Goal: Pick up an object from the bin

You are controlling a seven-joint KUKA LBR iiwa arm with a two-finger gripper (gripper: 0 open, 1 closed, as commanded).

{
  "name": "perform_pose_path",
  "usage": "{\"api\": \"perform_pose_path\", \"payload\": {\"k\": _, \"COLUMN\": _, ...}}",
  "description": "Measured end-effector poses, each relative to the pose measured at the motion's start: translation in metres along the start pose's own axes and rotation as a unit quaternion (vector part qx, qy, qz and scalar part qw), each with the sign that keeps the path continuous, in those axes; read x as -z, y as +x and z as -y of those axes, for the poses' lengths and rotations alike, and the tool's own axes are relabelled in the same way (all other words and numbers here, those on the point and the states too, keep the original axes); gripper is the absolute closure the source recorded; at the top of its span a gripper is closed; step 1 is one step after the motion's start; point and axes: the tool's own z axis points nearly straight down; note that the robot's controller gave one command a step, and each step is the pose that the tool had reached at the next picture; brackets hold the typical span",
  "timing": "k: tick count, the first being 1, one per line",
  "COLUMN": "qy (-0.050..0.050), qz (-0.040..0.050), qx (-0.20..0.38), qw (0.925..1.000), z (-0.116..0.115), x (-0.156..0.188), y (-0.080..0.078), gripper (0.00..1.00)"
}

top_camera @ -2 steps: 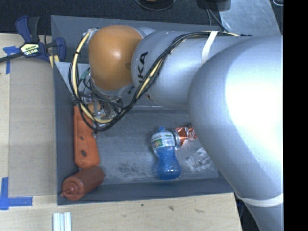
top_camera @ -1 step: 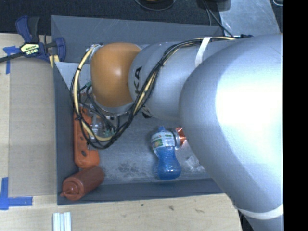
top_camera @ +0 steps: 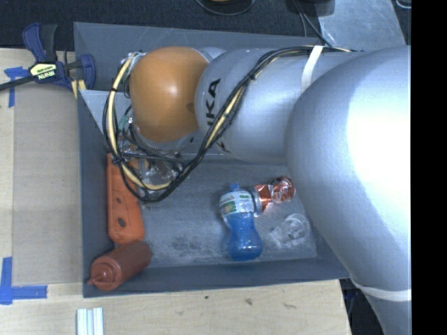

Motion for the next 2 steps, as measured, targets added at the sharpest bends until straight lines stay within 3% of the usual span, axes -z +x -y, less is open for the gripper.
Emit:
{"api": "perform_pose_path", "payload": {"k": 1, "qy": -0.001, "qz": 0.0041, "qx": -0.048, "qw": 0.9989, "z": 0.009, "x": -0.033, "y": -0.017, "gripper": 0.00}}
{"api": "perform_pose_path", "payload": {"k": 2, "qy": 0.005, "qz": 0.0060, "qx": 0.237, "qw": 0.9714, "z": 0.000, "x": -0.022, "y": 0.029, "gripper": 1.00}}
